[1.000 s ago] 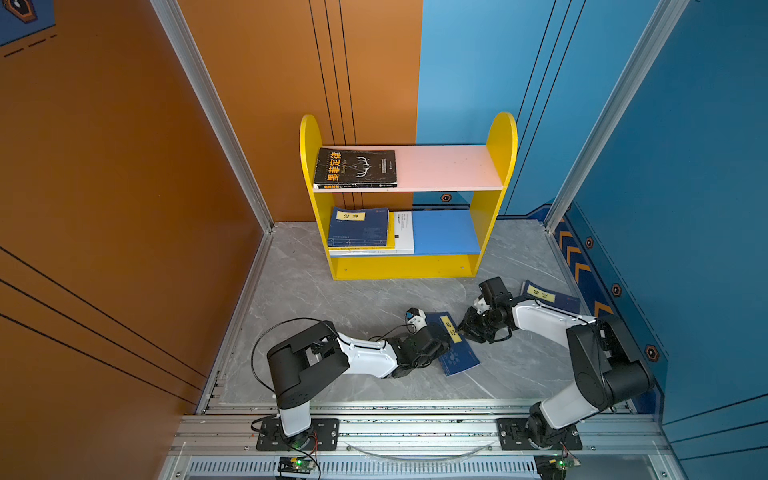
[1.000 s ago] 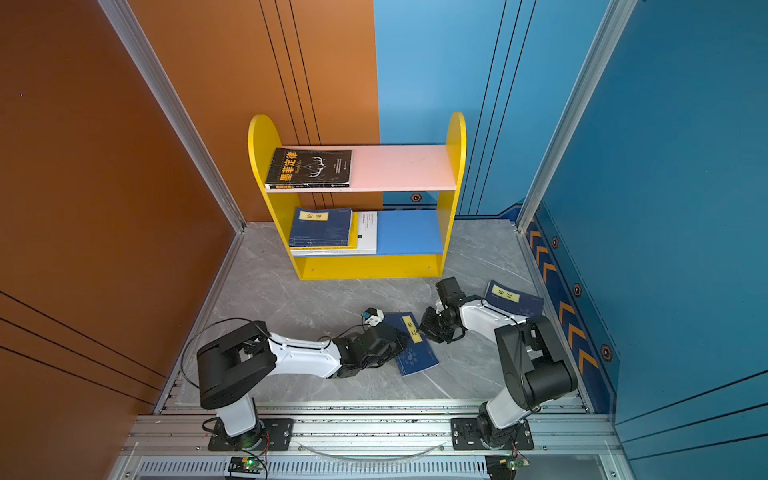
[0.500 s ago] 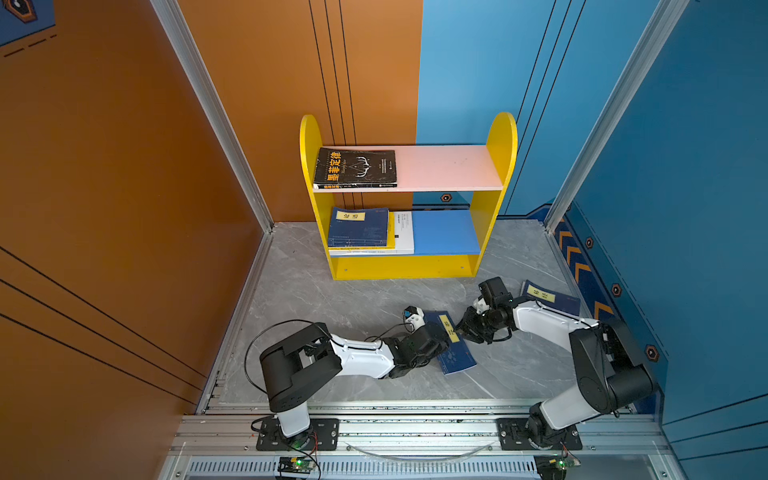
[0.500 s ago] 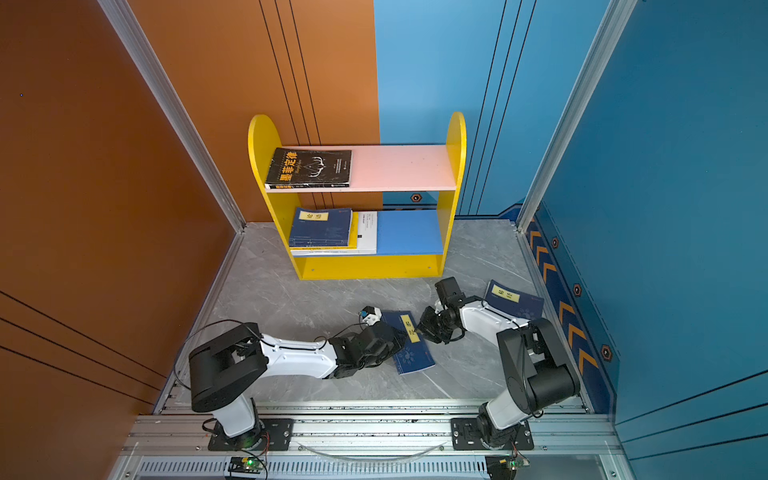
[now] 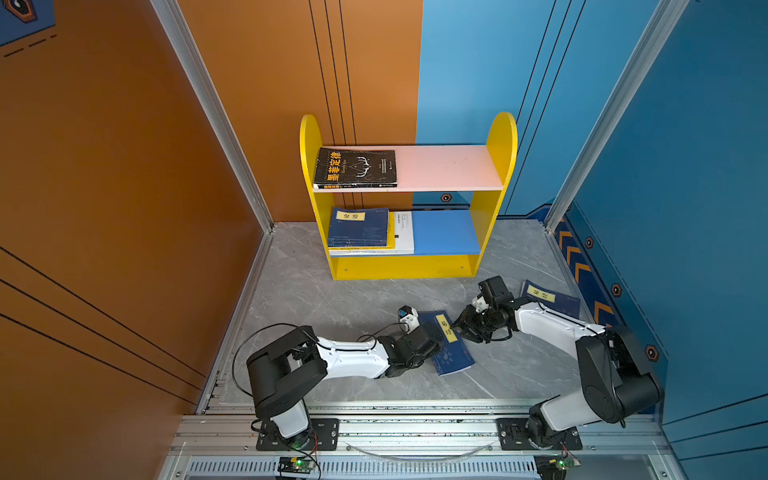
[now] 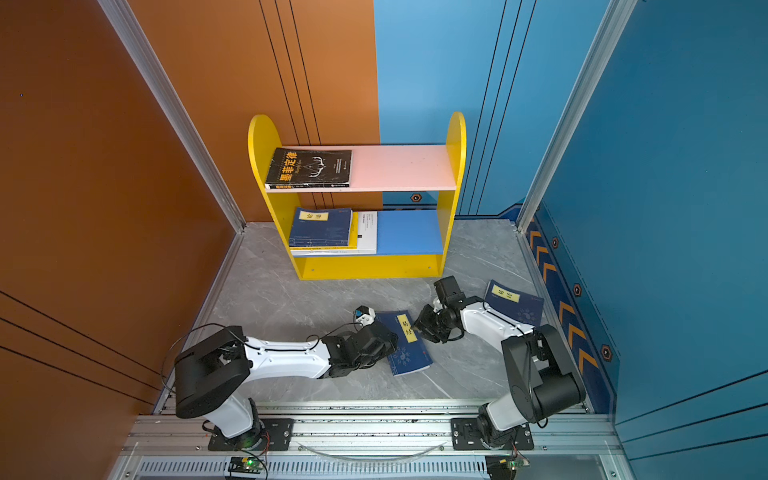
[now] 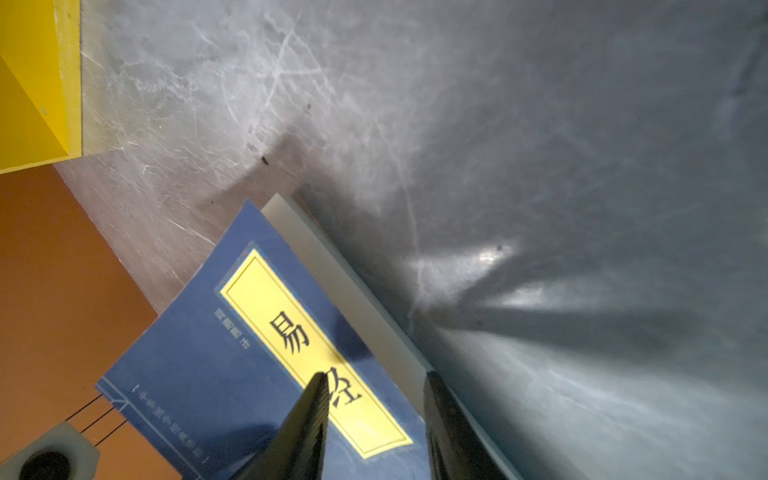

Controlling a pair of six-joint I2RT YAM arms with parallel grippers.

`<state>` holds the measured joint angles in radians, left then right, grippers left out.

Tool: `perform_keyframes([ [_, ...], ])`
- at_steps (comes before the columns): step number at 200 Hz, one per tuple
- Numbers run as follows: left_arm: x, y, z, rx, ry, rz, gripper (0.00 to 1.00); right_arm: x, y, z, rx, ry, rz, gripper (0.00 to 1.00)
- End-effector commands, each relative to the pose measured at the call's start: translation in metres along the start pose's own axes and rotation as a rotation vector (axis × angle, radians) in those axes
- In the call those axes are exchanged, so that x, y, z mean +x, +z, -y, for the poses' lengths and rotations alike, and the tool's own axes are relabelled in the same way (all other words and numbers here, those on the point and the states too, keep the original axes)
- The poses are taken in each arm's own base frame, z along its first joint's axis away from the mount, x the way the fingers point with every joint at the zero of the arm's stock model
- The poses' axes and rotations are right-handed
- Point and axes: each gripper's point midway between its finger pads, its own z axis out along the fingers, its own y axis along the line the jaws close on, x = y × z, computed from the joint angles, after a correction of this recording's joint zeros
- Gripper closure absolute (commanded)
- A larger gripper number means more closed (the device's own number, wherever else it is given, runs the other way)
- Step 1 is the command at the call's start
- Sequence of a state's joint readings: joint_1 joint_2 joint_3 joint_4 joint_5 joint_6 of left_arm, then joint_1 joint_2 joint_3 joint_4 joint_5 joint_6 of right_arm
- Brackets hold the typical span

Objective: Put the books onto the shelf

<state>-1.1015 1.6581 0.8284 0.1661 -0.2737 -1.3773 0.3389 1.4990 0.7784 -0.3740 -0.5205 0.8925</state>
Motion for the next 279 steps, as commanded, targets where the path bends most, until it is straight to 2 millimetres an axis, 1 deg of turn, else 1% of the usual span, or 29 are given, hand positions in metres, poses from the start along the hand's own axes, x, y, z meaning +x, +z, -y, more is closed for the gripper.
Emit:
perform_keyframes([
  [1, -0.011, -0.009, 0.004, -0.016, 0.036, 0.036, 0.72, -0.003, -0.009, -0.013, -0.022, -0.006, 0.018, 0.53],
  [51, -0.012, -0.014, 0.000, -0.049, 0.071, 0.025, 0.72, -0.005, -0.009, -0.013, -0.016, -0.008, 0.022, 0.46],
  [91, -0.017, -0.017, -0.001, -0.058, 0.078, 0.036, 0.73, -0.008, -0.012, -0.012, -0.014, -0.005, 0.039, 0.40],
  [122, -0.020, -0.020, 0.000, -0.059, 0.085, 0.044, 0.74, -0.011, -0.013, -0.009, -0.005, 0.005, 0.054, 0.30],
  [156, -0.023, -0.022, -0.001, -0.067, 0.089, 0.049, 0.74, -0.015, -0.019, -0.008, 0.000, 0.008, 0.080, 0.23],
  [184, -0.025, -0.024, 0.000, -0.064, 0.096, 0.052, 0.74, -0.018, -0.023, -0.004, 0.013, 0.020, 0.102, 0.18],
  [257, -0.033, -0.030, 0.006, -0.053, 0.103, 0.069, 0.75, -0.023, -0.036, 0.007, 0.034, 0.050, 0.155, 0.14],
  [279, -0.035, -0.030, 0.004, -0.058, 0.103, 0.075, 0.75, -0.024, -0.039, 0.011, 0.034, 0.063, 0.165, 0.14],
])
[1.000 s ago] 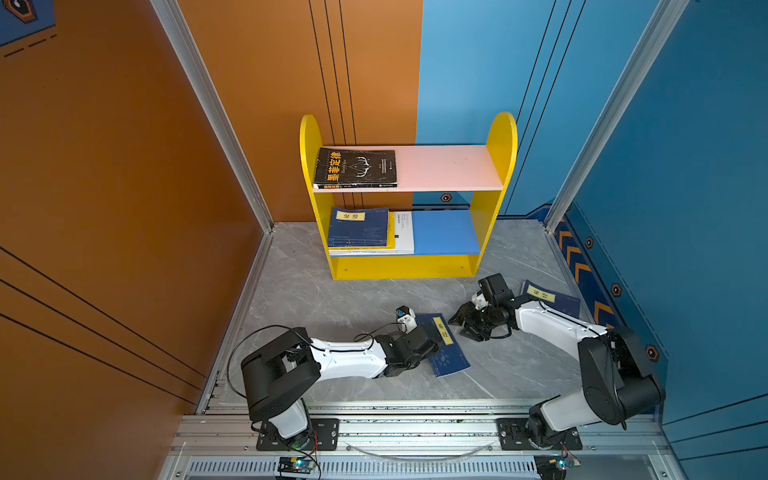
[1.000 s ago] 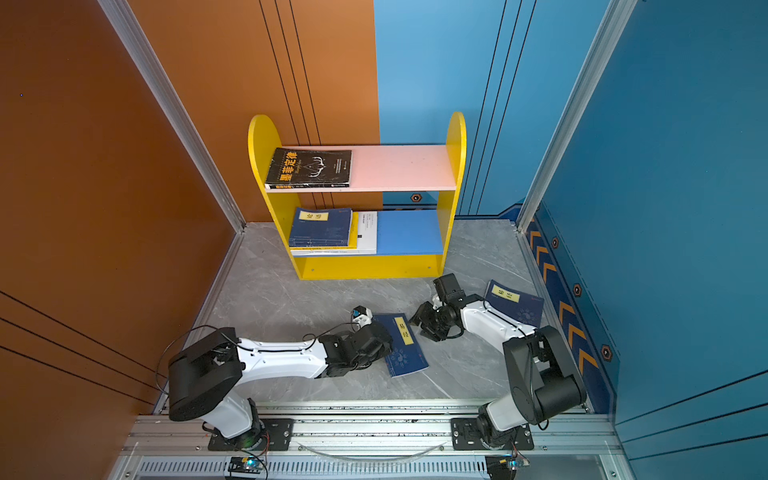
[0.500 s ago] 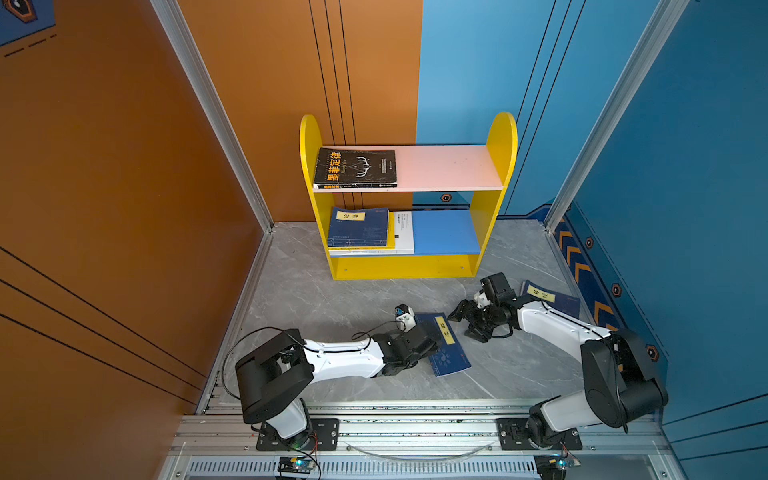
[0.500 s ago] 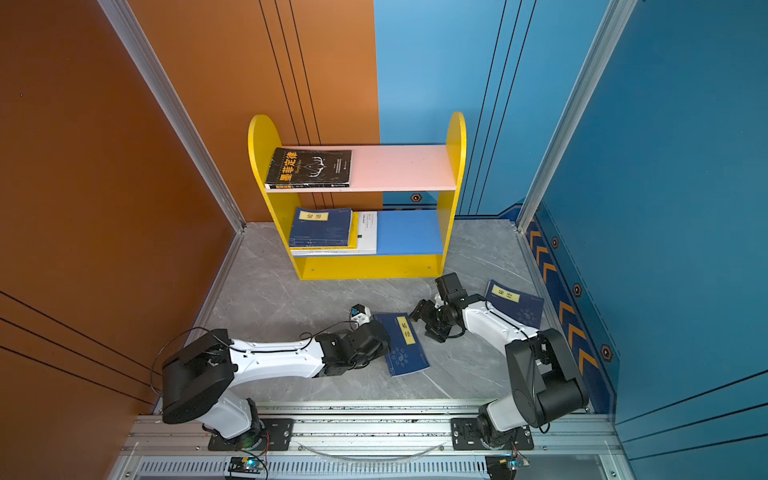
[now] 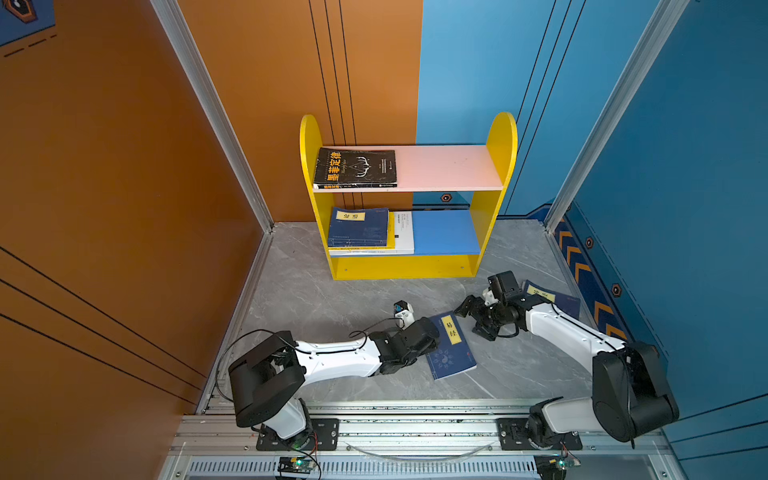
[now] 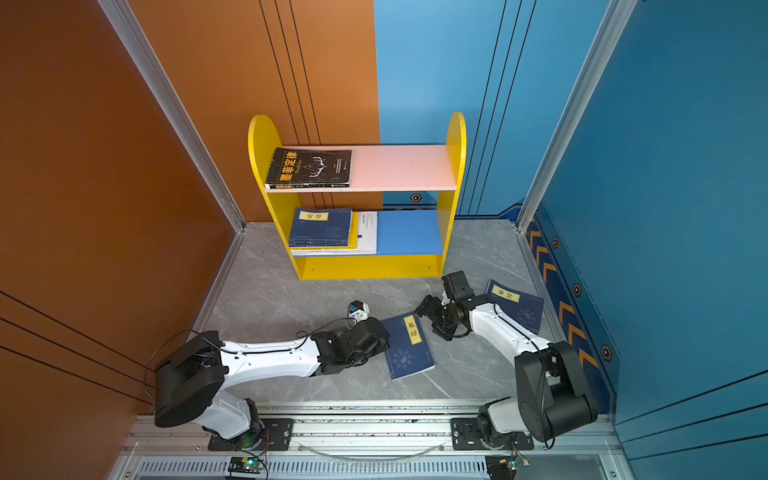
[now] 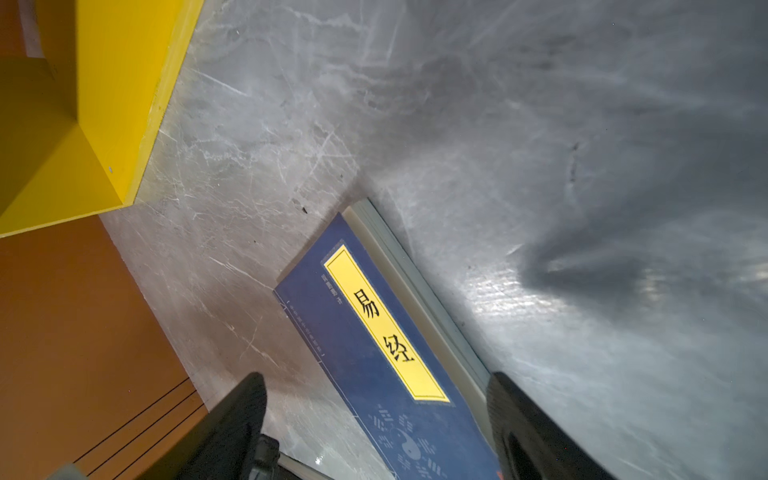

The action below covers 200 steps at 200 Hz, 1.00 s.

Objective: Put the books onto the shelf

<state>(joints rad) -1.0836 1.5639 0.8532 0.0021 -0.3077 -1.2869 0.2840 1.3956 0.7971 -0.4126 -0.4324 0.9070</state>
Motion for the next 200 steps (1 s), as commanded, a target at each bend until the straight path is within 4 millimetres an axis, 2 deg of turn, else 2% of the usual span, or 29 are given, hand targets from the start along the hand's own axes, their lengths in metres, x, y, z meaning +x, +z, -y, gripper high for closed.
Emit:
perform_keyframes([
  [1, -0.015, -0.007, 0.004, -0.003, 0.011, 0.040, 0.75, 0.000, -0.006, 0.014, 0.042, 0.036, 0.019, 0.14],
  [119, -0.009, -0.007, -0.004, -0.041, 0.025, 0.030, 0.76, 0.006, -0.013, 0.035, 0.064, 0.050, 0.017, 0.13],
  [158, -0.005, -0.011, -0.013, -0.081, 0.012, 0.032, 0.73, 0.009, -0.014, 0.042, 0.075, 0.055, 0.011, 0.13],
  [200, -0.004, -0.018, -0.022, -0.150, 0.039, 0.035, 0.65, 0.013, -0.013, 0.048, 0.080, 0.073, 0.006, 0.13],
])
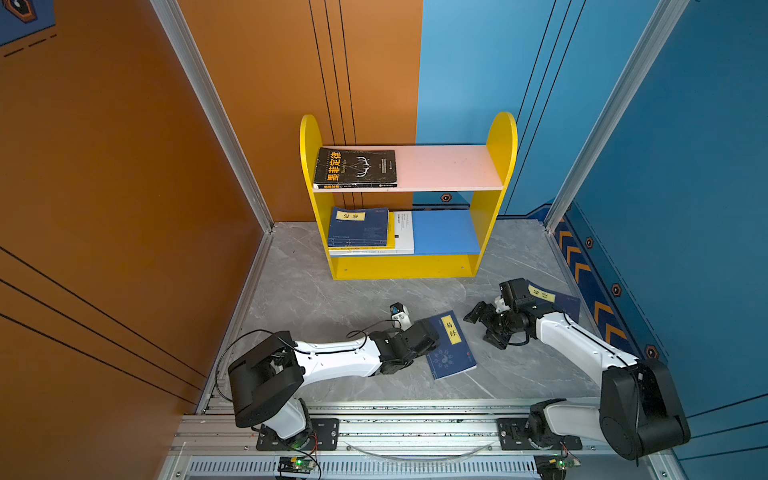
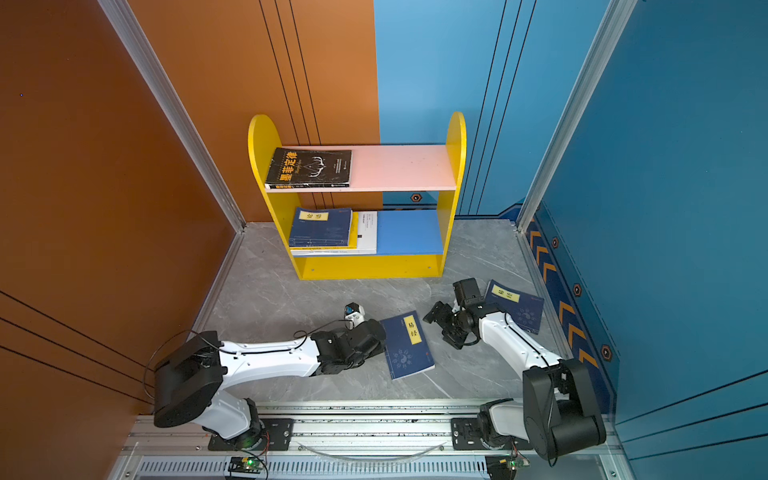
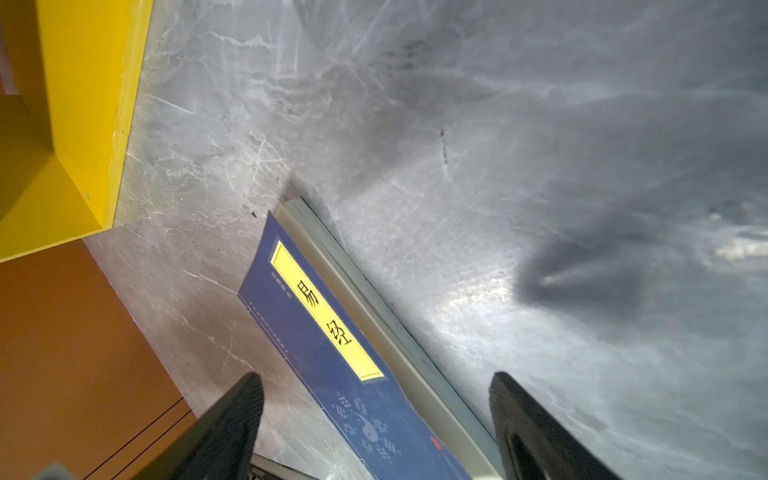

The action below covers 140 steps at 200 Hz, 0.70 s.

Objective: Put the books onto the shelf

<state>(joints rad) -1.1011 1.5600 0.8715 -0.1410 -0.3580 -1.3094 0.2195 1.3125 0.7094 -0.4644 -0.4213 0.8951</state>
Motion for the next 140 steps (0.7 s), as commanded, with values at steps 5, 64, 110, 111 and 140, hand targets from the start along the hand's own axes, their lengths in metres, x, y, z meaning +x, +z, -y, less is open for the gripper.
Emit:
perform_keyframes([
  [5, -0.006, -0.013, -0.001, -0.035, 0.011, 0.027, 0.65, 0.006, -0.002, 0.013, 0.031, 0.010, -0.003, 0.13],
  [64, -0.009, -0.017, -0.010, -0.081, 0.024, 0.056, 0.57, 0.012, -0.001, 0.027, 0.063, 0.031, -0.009, 0.12],
  [110, -0.006, -0.016, -0.015, -0.099, 0.026, 0.052, 0.54, 0.013, 0.000, 0.031, 0.069, 0.027, -0.025, 0.12],
  [111, -0.005, -0.016, -0.015, -0.097, 0.027, 0.051, 0.54, 0.013, 0.000, 0.032, 0.070, 0.027, -0.026, 0.12],
  [140, -0.003, -0.014, -0.017, -0.107, 0.024, 0.044, 0.52, 0.013, 0.002, 0.035, 0.079, 0.030, -0.034, 0.12],
])
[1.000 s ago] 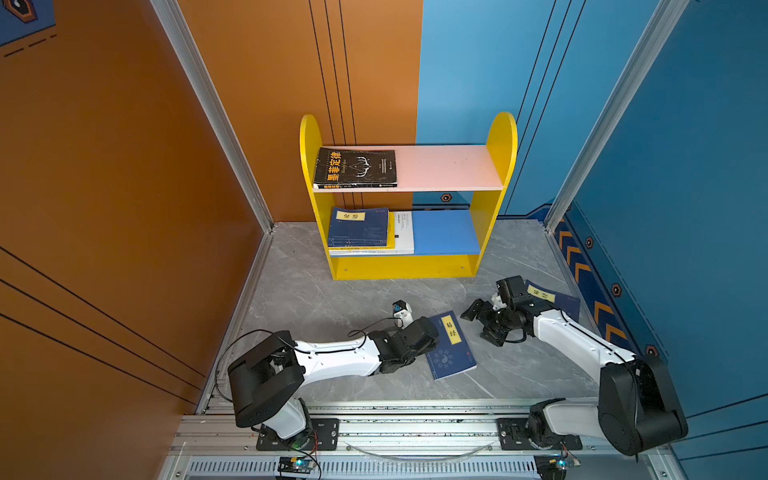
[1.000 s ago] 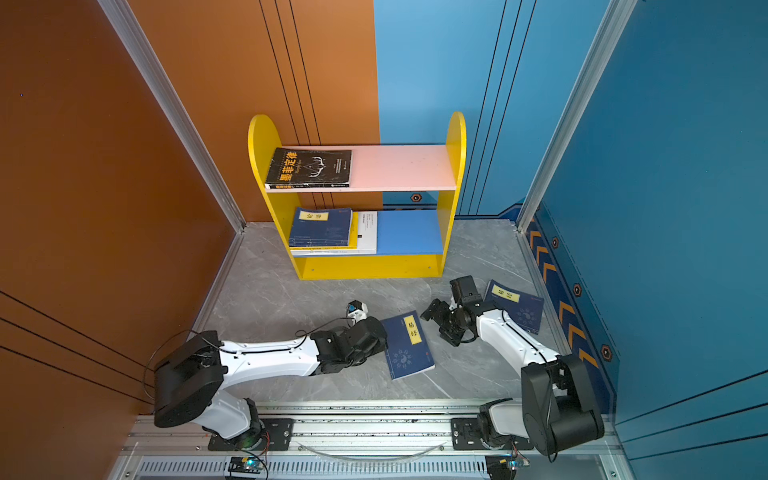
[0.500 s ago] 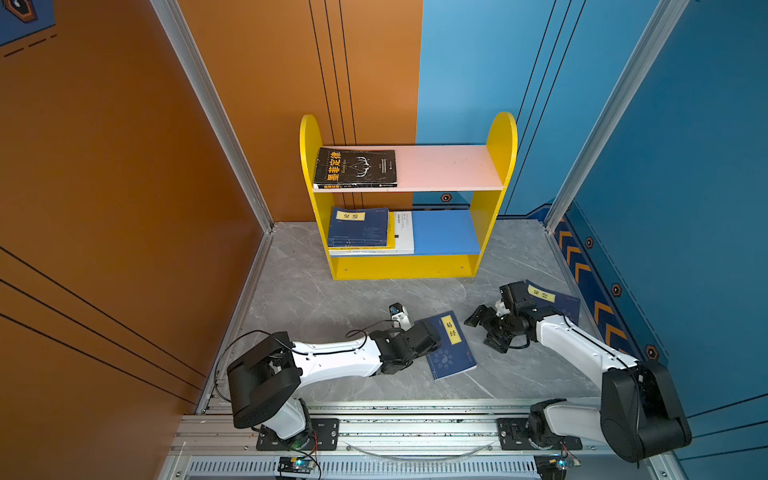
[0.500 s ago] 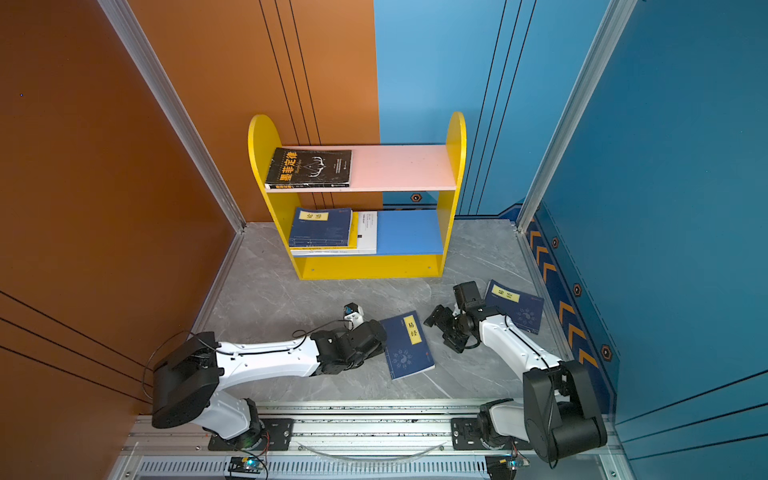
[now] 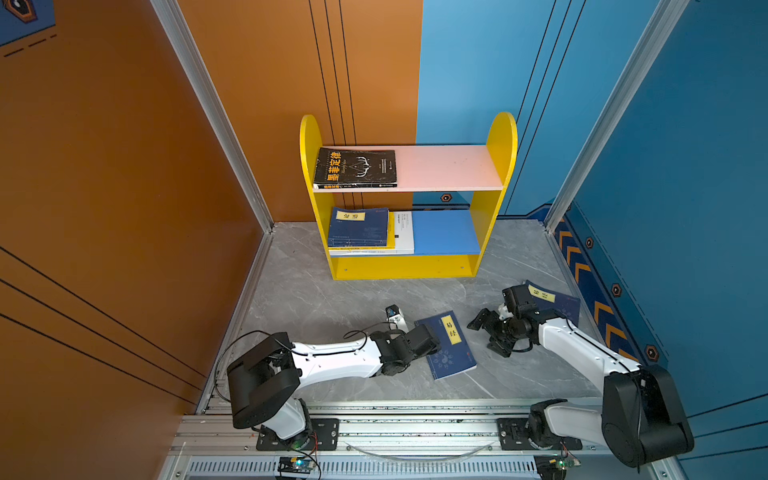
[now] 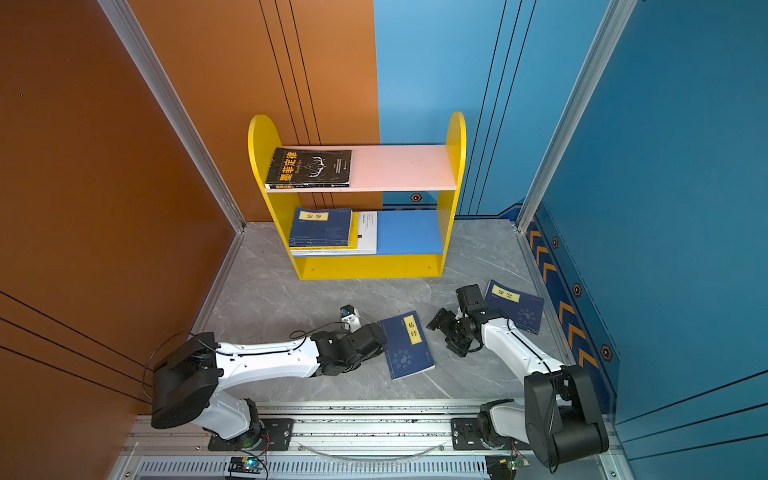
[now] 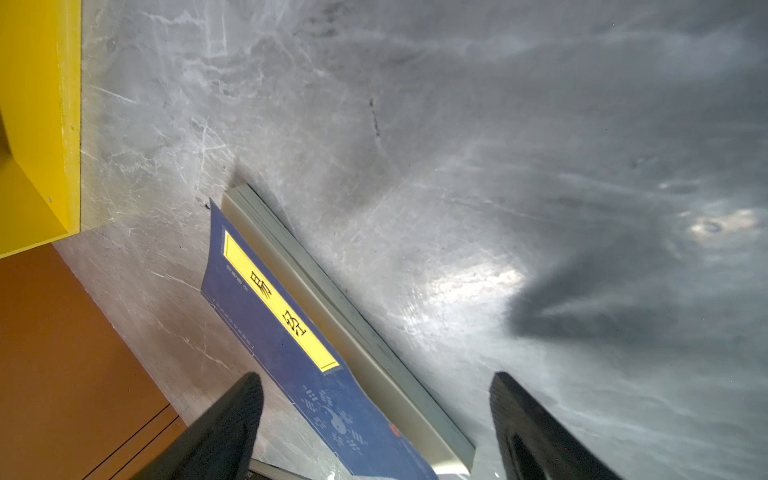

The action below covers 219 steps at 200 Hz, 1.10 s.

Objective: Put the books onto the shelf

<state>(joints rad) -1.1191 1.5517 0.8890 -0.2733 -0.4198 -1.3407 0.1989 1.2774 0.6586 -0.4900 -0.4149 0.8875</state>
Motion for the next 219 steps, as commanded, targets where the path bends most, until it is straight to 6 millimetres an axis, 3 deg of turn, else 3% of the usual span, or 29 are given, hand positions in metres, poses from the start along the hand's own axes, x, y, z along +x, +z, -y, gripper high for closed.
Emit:
perform_keyframes([
  [1, -0.002, -0.007, 0.003, -0.005, 0.001, 0.016, 0.52, 0.005, 0.003, 0.014, 0.045, 0.003, -0.024, 0.12],
  [103, -0.001, -0.006, 0.003, -0.011, 0.032, 0.003, 0.36, 0.002, 0.008, 0.016, 0.058, 0.018, -0.025, 0.12],
  [219, -0.007, -0.009, 0.004, -0.006, 0.056, 0.015, 0.30, -0.001, 0.013, 0.018, 0.070, 0.035, -0.022, 0.12],
])
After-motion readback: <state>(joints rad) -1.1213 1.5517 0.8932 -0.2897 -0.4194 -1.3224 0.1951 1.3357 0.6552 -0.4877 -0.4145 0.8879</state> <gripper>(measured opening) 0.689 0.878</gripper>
